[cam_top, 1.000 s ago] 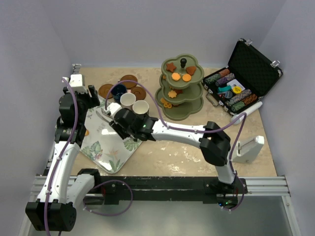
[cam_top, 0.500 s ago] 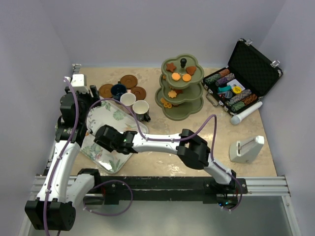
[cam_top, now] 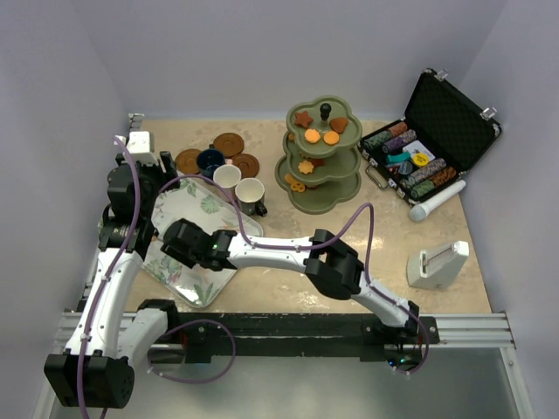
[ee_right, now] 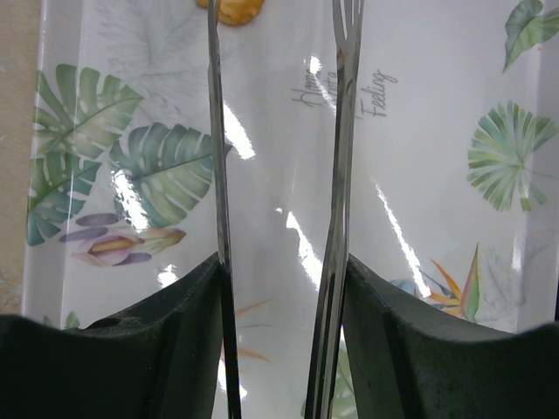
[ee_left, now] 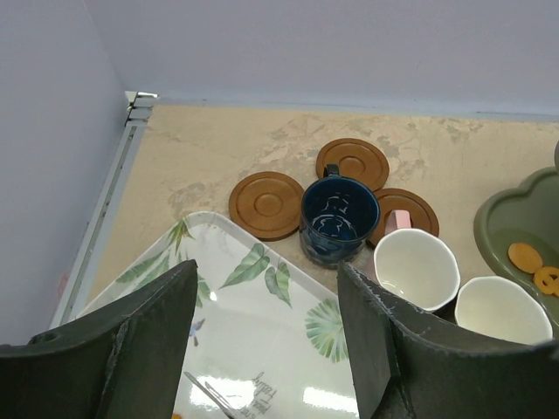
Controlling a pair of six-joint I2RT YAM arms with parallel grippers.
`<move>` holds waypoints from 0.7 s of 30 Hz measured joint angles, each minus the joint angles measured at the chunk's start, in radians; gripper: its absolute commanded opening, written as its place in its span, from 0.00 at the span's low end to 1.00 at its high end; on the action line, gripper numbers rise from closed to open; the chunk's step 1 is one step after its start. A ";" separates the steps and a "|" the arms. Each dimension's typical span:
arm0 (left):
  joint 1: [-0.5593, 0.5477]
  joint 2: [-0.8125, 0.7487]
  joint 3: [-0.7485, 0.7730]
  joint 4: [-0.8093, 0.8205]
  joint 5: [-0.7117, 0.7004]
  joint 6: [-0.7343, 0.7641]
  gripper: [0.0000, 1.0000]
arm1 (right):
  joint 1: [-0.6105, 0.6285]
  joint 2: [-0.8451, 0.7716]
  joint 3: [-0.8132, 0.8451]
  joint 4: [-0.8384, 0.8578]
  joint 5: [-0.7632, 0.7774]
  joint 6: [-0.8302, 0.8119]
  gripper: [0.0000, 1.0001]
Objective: Serve the afternoon tea
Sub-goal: Pick up the desert from the tray.
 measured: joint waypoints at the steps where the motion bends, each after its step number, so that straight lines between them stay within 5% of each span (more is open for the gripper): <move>1: 0.000 0.000 0.000 0.000 0.000 0.000 0.70 | 0.000 0.000 0.003 -0.002 -0.002 -0.002 0.54; 21: 0.000 0.000 0.000 0.000 0.013 0.000 0.70 | 0.018 0.074 0.073 -0.017 -0.057 -0.055 0.51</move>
